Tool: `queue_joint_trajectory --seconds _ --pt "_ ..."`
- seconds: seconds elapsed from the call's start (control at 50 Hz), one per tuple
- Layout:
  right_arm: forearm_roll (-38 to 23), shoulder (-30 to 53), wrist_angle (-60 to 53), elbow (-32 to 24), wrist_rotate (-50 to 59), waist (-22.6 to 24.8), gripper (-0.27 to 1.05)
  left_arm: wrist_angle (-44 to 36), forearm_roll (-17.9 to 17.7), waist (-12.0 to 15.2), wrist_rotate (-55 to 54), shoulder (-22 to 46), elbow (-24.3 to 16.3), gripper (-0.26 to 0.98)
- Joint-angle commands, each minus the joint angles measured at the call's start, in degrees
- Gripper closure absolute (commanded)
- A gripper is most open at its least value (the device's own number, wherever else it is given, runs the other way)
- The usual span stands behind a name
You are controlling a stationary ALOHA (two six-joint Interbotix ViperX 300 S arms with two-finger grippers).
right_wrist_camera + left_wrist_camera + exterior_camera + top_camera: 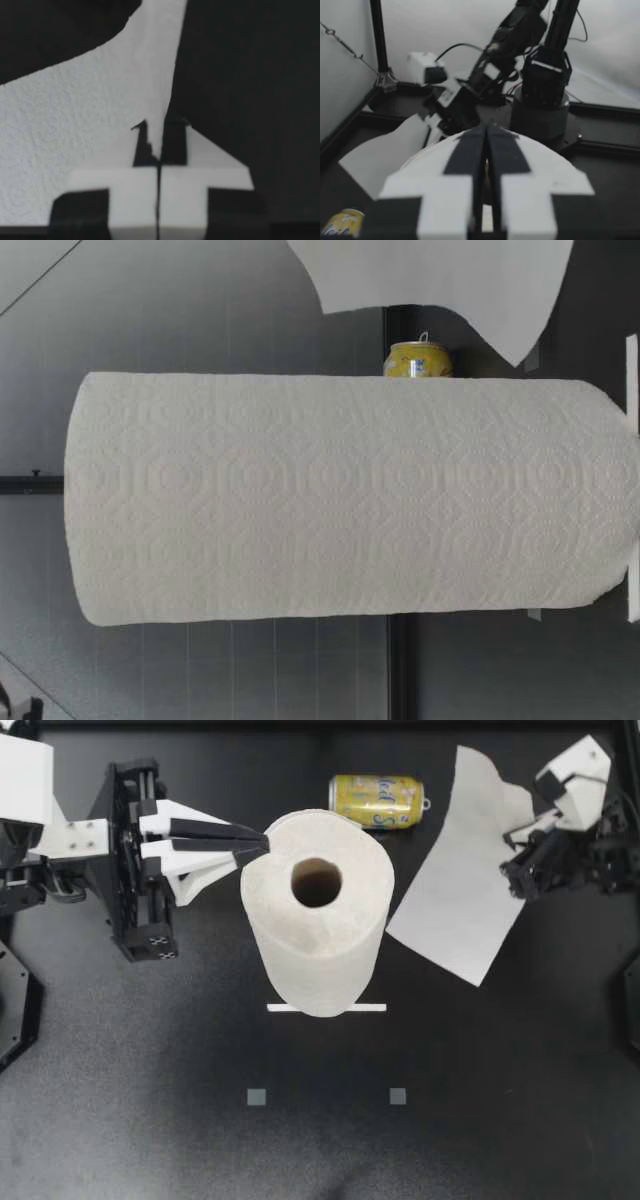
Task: Pick up a piece of paper towel and place it on the spilled liquid.
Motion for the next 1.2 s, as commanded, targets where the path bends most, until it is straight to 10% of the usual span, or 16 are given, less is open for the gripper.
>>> queue_joint_trajectory --seconds 0.0,0.46,1.18 --pt "0.18 1.93 -3.96 -2.20 -1.93 -4.04 0.87 -0.70 0.18 -0.18 -0.09 -0.79 -0.70 0.63" --pt "-0.09 14.85 -6.33 -10.90 -12.57 -12.04 0.87 -0.62 0.00 -0.26 -0.44 -0.88 -0.70 0.63" --pt "0.18 20.04 -6.15 -16.44 -14.06 -12.22 0.74 -0.26 -0.09 -0.18 -0.26 -0.88 -0.44 0.63"
